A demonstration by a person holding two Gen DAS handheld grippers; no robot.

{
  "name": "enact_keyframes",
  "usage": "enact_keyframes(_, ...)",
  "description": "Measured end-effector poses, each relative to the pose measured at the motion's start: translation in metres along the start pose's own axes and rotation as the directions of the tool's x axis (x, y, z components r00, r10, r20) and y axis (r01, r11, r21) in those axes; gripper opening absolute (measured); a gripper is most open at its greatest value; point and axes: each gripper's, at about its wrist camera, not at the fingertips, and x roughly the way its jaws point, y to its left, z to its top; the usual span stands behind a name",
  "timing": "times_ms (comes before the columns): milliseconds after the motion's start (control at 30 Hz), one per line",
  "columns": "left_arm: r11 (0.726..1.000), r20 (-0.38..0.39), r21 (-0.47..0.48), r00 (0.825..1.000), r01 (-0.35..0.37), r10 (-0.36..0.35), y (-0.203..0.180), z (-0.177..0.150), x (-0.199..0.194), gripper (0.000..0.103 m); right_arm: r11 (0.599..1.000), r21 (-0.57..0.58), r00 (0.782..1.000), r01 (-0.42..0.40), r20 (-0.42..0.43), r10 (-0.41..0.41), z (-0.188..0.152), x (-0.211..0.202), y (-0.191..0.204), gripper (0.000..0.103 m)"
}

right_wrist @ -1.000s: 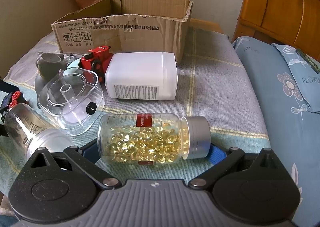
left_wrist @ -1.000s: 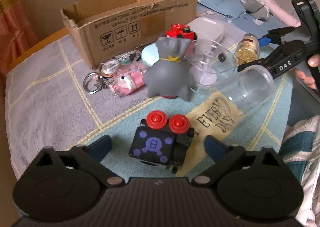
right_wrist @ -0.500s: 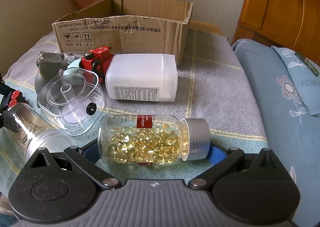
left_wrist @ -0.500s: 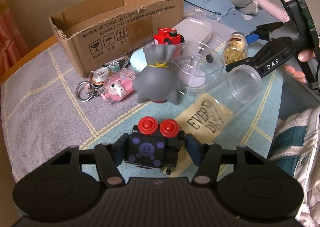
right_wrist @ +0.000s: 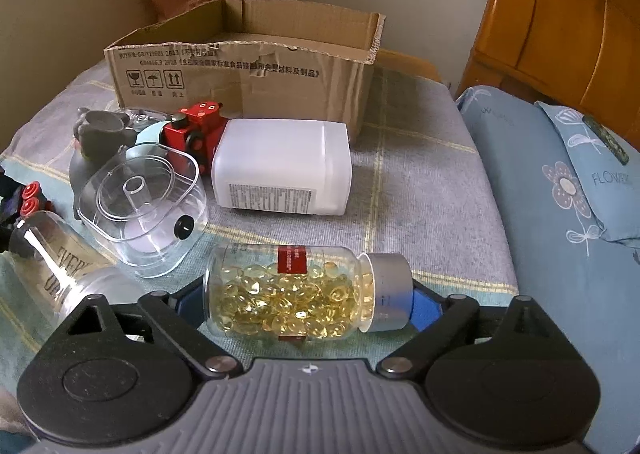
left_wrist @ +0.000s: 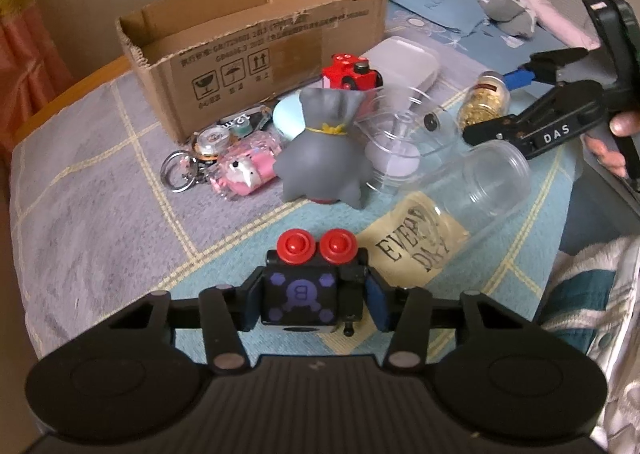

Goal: Organize rigid objects
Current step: 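Close left tool on the fidget cube while right tool grips the capsule bottle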

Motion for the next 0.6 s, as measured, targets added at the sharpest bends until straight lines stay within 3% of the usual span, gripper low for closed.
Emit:
enact_keyframes(333, 0.998, -0.017, -0.047, 0.999, -0.038, 0.038, -0.002, 0.007, -0.014, 0.05, 0.996, -0.006, 0.995, -0.089, -0.048, 0.089, 0.009, -0.006, -0.013, 0.096)
enact_keyframes(600, 0.99, -0.018, -0.093, 0.995, -0.103, 0.102, 0.0, 0.037, -0.035, 0.05, 0.982, -0.114, 0.989, -0.148, -0.028, 0.146, 0.03, -0.029, -0.013, 0.096)
